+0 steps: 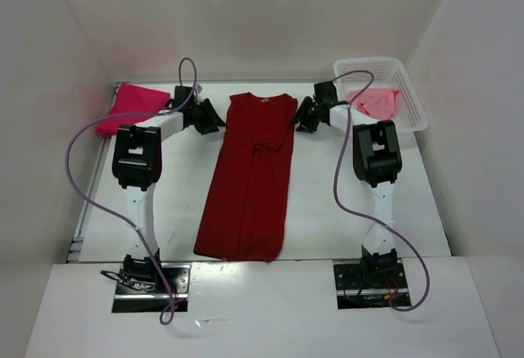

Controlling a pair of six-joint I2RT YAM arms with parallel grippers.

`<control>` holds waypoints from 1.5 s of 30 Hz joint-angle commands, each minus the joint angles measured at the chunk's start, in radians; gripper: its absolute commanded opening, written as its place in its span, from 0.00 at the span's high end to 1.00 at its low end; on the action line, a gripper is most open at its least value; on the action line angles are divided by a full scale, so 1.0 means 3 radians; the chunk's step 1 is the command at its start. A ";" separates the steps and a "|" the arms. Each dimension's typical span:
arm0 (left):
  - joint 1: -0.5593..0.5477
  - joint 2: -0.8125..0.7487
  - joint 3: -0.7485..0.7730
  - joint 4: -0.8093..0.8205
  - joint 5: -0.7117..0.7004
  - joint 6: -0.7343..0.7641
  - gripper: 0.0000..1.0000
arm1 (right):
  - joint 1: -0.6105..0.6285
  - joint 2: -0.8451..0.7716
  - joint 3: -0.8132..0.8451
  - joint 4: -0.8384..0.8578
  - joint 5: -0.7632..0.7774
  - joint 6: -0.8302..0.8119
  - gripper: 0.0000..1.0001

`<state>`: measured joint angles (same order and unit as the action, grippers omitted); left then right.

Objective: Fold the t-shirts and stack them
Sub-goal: Rotate the tshirt 90 degrees

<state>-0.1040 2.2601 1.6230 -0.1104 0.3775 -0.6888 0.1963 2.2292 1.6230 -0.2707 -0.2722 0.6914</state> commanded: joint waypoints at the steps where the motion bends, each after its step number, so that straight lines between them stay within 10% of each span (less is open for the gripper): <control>1: 0.0106 -0.0292 -0.0072 0.0123 0.0041 0.0010 0.41 | 0.0056 0.0381 0.0536 0.0003 -0.0002 0.0052 0.54; 7: 0.0137 -0.0803 -0.0423 0.0020 0.0076 0.0097 0.29 | 0.0230 0.1102 0.1665 -0.0396 -0.0095 0.0052 0.89; 13: 0.0137 -0.1489 -0.1175 -0.0327 0.0046 0.0302 0.33 | 0.0230 0.1915 0.3514 -0.1080 -0.0059 0.0083 0.97; 15: 0.0137 -0.1749 -0.1553 -0.0393 0.0015 0.0363 0.33 | 0.0230 0.2543 0.4848 -0.1423 -0.0059 0.0185 0.86; 16: 0.0137 -0.1826 -0.1656 -0.0505 -0.0036 0.0363 0.33 | 0.0170 0.2596 0.4766 -0.1500 -0.0176 0.0256 0.63; 18: 0.0137 -0.2040 -0.1911 -0.0679 -0.0072 0.0445 0.33 | 0.0169 0.2357 0.4577 -0.1592 -0.0254 0.0141 0.52; 26: 0.0137 -0.2752 -0.2638 -0.0936 -0.0236 0.0220 0.64 | 0.0297 0.1616 0.4955 -0.2763 0.0186 -0.0387 0.52; 33: -0.0001 -0.3417 -0.2966 -0.0895 -0.0103 0.0026 0.75 | 0.0333 0.0206 0.3628 -0.2683 0.0038 -0.0551 0.68; 39: -0.0118 -0.3760 -0.2935 -0.0895 0.0219 -0.0015 0.70 | 0.0343 -0.2157 -0.0392 -0.0858 -0.0202 -0.0188 0.62; 45: -0.0267 -0.3857 -0.3562 -0.0808 0.0225 -0.0474 0.77 | 0.0374 -0.3114 -0.2297 -0.0637 -0.0228 0.0041 0.65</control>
<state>-0.1753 1.1324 0.6460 -0.3496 0.4179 -0.7403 0.3035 1.3201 1.1542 -0.5724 -0.3347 0.6392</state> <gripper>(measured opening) 0.208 0.348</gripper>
